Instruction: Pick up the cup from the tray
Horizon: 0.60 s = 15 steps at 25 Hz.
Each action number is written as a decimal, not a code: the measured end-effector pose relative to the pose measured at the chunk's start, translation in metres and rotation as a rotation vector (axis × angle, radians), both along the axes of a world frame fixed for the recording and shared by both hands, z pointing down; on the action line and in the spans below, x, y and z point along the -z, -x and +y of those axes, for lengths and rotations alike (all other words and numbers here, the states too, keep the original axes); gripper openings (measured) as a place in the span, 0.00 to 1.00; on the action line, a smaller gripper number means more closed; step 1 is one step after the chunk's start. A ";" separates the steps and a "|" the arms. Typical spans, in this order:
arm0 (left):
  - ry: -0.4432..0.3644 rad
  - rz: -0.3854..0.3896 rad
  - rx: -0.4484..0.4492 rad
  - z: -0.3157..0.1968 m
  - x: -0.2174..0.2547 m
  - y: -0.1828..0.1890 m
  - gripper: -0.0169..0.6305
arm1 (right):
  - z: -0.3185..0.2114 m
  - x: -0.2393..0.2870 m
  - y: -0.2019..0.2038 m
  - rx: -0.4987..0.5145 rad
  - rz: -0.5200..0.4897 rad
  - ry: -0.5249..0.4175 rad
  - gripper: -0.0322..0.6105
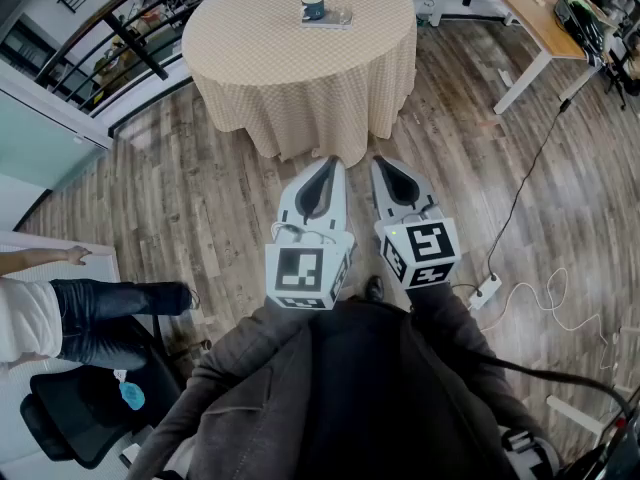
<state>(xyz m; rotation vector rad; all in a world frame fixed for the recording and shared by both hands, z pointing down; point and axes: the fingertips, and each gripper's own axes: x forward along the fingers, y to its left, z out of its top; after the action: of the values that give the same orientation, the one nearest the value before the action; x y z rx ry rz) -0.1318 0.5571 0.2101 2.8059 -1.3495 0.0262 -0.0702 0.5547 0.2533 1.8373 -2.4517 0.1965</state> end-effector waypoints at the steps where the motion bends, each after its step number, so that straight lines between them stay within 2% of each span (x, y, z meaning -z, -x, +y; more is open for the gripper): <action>1: -0.003 -0.002 -0.001 0.000 0.001 0.000 0.03 | 0.000 0.001 0.000 0.001 0.000 -0.001 0.06; 15: 0.002 -0.009 0.001 0.002 -0.002 -0.007 0.03 | 0.004 0.001 -0.003 0.026 -0.033 -0.010 0.06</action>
<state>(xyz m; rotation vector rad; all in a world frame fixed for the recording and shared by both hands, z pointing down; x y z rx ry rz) -0.1246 0.5587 0.2125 2.8067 -1.3526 0.0407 -0.0675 0.5583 0.2520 1.8200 -2.5016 0.2153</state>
